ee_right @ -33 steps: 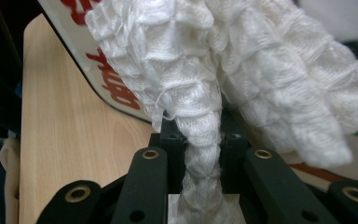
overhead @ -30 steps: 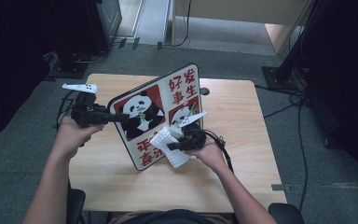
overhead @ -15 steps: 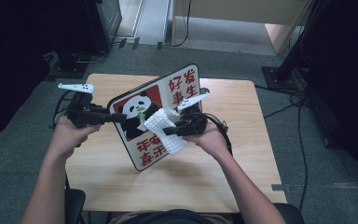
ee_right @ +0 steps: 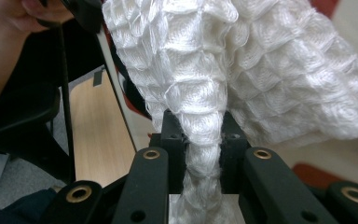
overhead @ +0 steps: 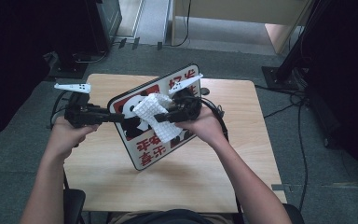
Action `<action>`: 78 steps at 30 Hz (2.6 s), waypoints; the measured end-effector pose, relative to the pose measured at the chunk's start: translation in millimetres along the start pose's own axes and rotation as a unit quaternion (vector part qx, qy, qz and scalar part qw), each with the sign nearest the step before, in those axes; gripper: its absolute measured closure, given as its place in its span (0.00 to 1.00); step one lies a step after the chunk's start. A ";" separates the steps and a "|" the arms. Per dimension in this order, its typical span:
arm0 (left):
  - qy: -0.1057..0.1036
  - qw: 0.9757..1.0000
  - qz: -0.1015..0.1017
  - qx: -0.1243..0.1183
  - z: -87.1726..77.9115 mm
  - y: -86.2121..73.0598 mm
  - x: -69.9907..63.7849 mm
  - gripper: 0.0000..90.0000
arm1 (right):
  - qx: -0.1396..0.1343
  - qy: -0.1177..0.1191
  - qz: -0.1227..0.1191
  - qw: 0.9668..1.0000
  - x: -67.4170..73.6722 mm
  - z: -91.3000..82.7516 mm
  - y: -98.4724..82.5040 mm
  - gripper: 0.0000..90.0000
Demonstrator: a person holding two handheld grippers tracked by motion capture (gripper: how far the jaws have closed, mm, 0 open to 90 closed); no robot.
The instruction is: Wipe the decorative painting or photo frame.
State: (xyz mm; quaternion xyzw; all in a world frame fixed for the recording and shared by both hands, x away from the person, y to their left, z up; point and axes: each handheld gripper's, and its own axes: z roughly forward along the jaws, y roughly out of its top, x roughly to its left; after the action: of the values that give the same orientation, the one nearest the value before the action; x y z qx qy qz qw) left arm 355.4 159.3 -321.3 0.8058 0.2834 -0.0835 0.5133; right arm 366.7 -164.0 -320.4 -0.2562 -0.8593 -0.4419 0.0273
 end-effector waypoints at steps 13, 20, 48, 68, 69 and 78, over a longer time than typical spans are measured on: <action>0.005 1.000 0.004 0.002 -0.1 0.3 -0.7 0.81 | -0.002 0.002 -0.029 1.000 20.0 -0.4 46.3 0.86; 0.003 1.000 0.004 0.000 0.0 0.1 -0.5 0.81 | -0.005 0.003 -0.038 0.999 29.4 0.2 66.2 0.86; 0.005 1.000 0.006 0.001 0.1 0.0 0.1 0.82 | 0.000 0.012 -0.039 0.999 21.2 21.5 46.2 0.86; 0.003 1.000 0.005 0.002 -0.3 -0.3 0.9 0.82 | 0.014 0.013 -0.033 0.999 18.4 33.9 22.4 0.87; 0.004 1.000 0.005 0.002 -0.3 -0.2 0.9 0.82 | 0.014 0.013 -0.033 0.999 18.3 34.5 21.3 0.87; 0.006 1.000 0.004 0.002 -0.5 -0.2 1.5 0.82 | 0.024 0.014 -0.035 0.999 15.3 39.9 10.1 0.87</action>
State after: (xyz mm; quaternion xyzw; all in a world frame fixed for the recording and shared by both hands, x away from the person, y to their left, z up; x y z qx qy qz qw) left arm 356.4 160.3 -321.8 0.8086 0.2834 -0.0772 0.5098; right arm 365.2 -121.9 -333.0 -0.2195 -0.8774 -0.4255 0.0297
